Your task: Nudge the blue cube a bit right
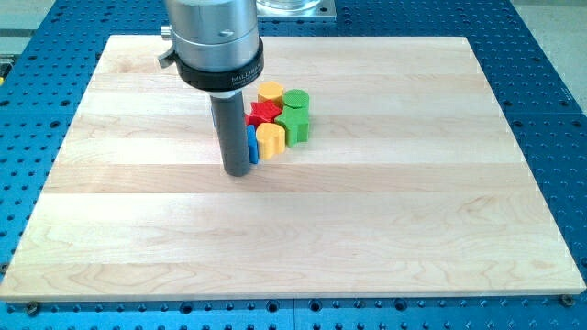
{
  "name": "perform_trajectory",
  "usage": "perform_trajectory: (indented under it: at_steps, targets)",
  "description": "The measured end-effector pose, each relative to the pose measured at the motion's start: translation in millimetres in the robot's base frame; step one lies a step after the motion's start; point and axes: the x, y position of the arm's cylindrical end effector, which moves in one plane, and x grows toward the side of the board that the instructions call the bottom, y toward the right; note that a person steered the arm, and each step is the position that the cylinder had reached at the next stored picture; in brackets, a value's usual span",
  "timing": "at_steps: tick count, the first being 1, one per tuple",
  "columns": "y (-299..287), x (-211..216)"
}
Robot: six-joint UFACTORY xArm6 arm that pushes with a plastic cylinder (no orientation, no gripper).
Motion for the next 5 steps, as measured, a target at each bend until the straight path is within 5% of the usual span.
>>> perform_trajectory:
  at_steps: [2, 5]
  targets:
    - [-108.5, 0.6]
    - [-48.2, -77.6]
